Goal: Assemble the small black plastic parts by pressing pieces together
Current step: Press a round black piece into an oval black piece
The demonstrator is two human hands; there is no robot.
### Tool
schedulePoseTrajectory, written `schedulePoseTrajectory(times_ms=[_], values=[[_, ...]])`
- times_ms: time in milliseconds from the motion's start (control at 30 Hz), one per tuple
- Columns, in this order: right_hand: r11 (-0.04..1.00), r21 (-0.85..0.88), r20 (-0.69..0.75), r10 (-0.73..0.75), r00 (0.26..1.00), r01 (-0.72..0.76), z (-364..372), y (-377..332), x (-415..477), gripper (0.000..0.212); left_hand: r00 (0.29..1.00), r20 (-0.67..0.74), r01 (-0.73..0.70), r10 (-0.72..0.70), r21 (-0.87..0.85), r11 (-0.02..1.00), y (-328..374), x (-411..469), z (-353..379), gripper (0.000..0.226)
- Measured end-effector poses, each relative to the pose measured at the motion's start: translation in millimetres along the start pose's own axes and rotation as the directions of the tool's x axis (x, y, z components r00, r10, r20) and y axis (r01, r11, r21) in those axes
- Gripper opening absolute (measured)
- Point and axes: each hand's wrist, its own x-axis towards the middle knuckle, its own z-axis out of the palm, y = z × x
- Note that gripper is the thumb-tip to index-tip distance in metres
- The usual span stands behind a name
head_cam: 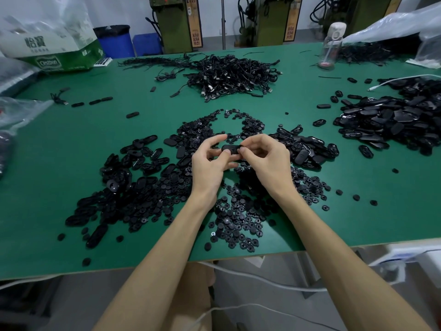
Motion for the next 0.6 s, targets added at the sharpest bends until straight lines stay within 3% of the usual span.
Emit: schedulePoseTrajectory(times_ms=[600], values=[[0.999, -0.048, 0.029, -0.015, 0.999, 0.016, 0.6, -1.8, -1.4, 0.004, 1.000, 0.024, 0.002, -0.003, 0.030, 1.000, 3.2, -2.9, -1.0, 0.017]])
